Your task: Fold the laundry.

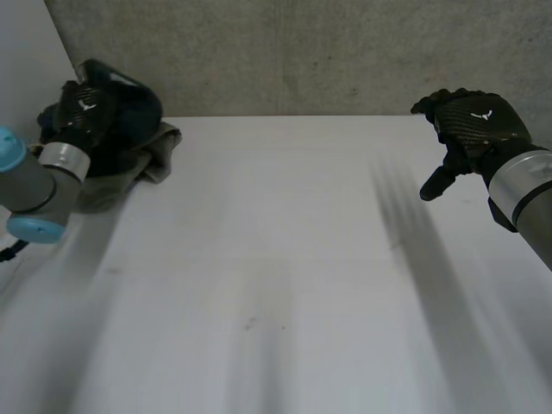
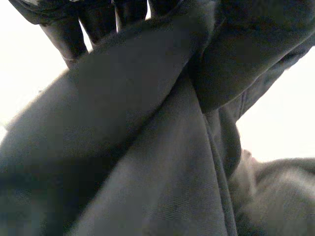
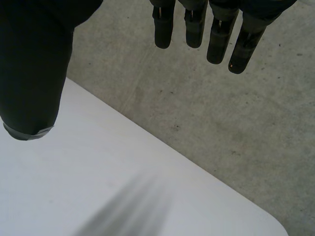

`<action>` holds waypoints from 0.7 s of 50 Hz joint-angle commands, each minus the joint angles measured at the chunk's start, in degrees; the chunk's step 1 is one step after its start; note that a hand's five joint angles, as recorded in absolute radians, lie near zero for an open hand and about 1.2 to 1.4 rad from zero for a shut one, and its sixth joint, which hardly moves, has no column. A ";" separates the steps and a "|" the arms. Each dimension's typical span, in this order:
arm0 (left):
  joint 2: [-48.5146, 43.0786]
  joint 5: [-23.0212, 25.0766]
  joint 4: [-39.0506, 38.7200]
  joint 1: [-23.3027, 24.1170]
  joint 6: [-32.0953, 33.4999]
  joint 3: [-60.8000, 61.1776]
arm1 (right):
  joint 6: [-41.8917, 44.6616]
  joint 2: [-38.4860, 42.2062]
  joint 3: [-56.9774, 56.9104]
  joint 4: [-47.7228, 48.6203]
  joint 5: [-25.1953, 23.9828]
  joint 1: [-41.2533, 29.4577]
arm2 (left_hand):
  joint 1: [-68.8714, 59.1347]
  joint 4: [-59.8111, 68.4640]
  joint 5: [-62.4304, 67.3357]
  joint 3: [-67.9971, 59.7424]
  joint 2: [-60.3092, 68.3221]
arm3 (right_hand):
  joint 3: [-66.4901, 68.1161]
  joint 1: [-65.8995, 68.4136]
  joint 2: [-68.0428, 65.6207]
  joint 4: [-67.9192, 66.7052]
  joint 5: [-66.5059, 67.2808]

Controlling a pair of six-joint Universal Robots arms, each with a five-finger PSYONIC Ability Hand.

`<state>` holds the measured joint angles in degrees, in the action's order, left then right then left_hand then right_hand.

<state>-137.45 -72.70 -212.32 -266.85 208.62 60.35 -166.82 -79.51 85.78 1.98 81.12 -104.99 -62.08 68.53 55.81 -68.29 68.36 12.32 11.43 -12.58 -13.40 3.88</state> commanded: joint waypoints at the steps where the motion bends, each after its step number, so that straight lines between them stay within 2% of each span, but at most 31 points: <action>1: 14.48 -0.34 1.55 9.23 -7.96 13.20 | 0.00 -0.38 -0.61 -0.14 -0.08 0.05 | -17.92 11.47 14.19 -11.71 11.64 | -2.32 -1.43 2.58 3.40 -3.88; 7: 26.87 -0.07 8.22 19.34 -16.30 23.39 | -0.09 -1.08 -1.05 -0.22 -0.08 0.13 | -17.92 11.47 14.19 -11.71 11.64 | -2.32 -1.43 2.58 3.40 -3.88; 12: 28.99 0.02 12.01 26.64 -21.15 29.90 | -0.09 -1.52 -0.96 -0.31 -0.08 0.05 | -17.92 11.47 14.19 -11.71 11.64 | -2.32 -1.43 2.58 3.40 -3.88; 13: 28.47 0.02 12.97 28.48 -21.76 30.95 | -0.09 -1.61 -0.96 -0.31 -0.08 0.05 | -12.61 6.16 8.88 -6.41 6.33 | -2.32 -1.43 2.58 3.40 -3.88; 14: 27.51 0.10 14.63 31.19 -21.77 32.10 | 0.00 -1.52 -1.05 -0.31 -0.08 0.05 | 20.91 -27.37 -24.64 27.12 -27.20 | -2.32 -1.43 2.58 3.40 -3.88; 15: 26.80 -0.07 15.52 32.78 -21.51 32.54 | 0.00 -1.52 -1.05 -0.31 -0.08 0.05 | 41.40 -47.85 -45.13 47.60 -47.68 | -2.32 -1.43 2.58 3.40 -3.88; 16: 26.62 -0.16 15.88 33.50 -21.42 32.63 | 0.00 -1.52 -1.05 -0.40 -0.08 -0.04 | 51.76 -58.21 -55.49 57.97 -58.05 | -2.32 -1.43 2.58 3.40 -3.88; 18: 26.45 -0.42 16.58 34.47 -21.24 32.37 | 0.18 -1.52 -1.14 -0.84 -0.08 -0.13 | 51.22 -57.68 -54.95 57.43 -57.51 | -2.32 -1.43 2.58 3.40 -3.88; 23: 27.06 -0.51 17.29 27.72 -21.50 31.49 | 3.25 -1.08 -1.14 -2.33 -0.34 -0.74 | 52.08 -58.53 -55.81 58.29 -58.36 | -2.32 -1.43 2.58 3.40 -3.88; 25: 27.41 -0.51 17.90 24.38 -21.94 31.93 | 6.93 -0.73 -1.14 -4.61 -0.52 -0.75 | 52.08 -58.53 -55.81 58.29 -58.36 | -2.32 -1.43 2.58 3.40 -3.88; 30: 29.69 -0.34 22.11 21.20 -22.21 33.95 | 13.79 0.41 -0.61 -10.93 -0.26 -2.58 | 52.08 -58.53 -55.81 58.29 -58.36 | -2.32 -1.43 2.58 3.40 -3.88; 35: 32.50 -0.07 23.97 18.74 -22.12 37.90 | 13.46 2.43 0.53 -14.46 0.09 -10.39 | 52.08 -58.53 -55.81 58.29 -58.36 | -2.32 -1.43 2.58 3.40 -3.88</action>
<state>-108.12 -73.06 -190.92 -245.21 186.55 94.25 -154.28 -78.90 85.21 -8.32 80.82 -108.54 -10.77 11.57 2.77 -12.01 11.60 12.32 11.43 -12.58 -13.40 3.88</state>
